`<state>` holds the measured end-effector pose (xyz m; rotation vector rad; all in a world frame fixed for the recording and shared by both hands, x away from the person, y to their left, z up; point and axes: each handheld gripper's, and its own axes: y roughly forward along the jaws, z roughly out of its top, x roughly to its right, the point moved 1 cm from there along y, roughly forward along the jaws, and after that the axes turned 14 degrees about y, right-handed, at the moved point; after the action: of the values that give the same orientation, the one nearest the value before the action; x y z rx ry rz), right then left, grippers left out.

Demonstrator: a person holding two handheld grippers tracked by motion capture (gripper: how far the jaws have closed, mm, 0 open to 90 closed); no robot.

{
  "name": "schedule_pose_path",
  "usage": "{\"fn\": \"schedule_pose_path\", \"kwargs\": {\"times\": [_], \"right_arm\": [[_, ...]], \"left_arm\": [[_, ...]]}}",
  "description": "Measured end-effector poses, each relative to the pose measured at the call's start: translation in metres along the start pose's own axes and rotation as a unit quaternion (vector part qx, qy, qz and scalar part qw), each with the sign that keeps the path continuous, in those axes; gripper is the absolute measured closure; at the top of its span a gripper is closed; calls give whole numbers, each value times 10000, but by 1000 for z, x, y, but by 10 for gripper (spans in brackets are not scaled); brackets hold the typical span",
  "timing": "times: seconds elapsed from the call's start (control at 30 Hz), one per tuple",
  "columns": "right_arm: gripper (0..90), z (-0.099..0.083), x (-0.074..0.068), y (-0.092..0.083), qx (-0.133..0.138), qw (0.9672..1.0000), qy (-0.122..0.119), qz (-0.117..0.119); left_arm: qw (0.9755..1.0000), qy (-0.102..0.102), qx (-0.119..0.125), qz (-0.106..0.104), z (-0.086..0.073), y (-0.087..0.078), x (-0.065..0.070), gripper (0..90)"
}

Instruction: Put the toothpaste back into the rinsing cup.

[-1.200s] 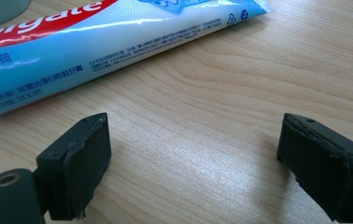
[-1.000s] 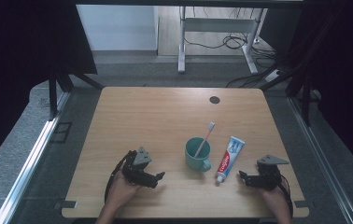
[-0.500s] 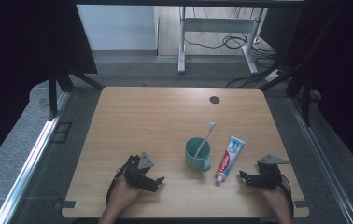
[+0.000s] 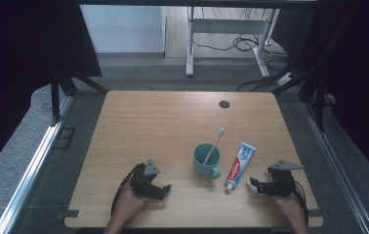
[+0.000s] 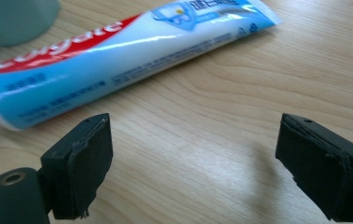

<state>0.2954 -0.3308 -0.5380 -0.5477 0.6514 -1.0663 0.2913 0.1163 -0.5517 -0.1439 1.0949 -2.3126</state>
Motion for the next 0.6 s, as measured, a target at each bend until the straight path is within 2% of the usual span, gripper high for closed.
{"fn": "schedule_pose_path", "kwargs": {"times": [0.07, 0.17, 0.23, 0.33, 0.37, 0.4, 0.5, 0.6], "right_arm": [[102, 2, -2, -1, -15, 9999, 27, 109], [108, 3, -6, -3, -8, 9999, 25, 135], [143, 5, -8, -6, -22, 9998, 32, 172], [231, 7, -10, -9, -12, 9997, 42, 242], [231, 7, -10, -9, -12, 9997, 42, 242], [284, 9, -11, -11, -4, 9996, 77, 271], [366, 13, -13, -15, 34, 9993, 97, 362], [466, 17, -14, -18, 37, 9983, 117, 566]], "left_arm": [[10000, -6, -1, 2, 0, 0, 0, 46], [10000, -16, -2, 9, 0, 0, 0, 48], [10000, -49, 3, 42, 0, 0, 0, 53], [10000, -65, 2, 58, 0, 0, 0, 57], [10000, -65, 2, 58, 0, 0, 0, 58], [9999, -75, 1, 69, 0, 0, 1, 59], [9999, -87, 1, 80, 0, 0, 1, 60], [9999, -92, 0, 85, 0, 0, 1, 60]]}}
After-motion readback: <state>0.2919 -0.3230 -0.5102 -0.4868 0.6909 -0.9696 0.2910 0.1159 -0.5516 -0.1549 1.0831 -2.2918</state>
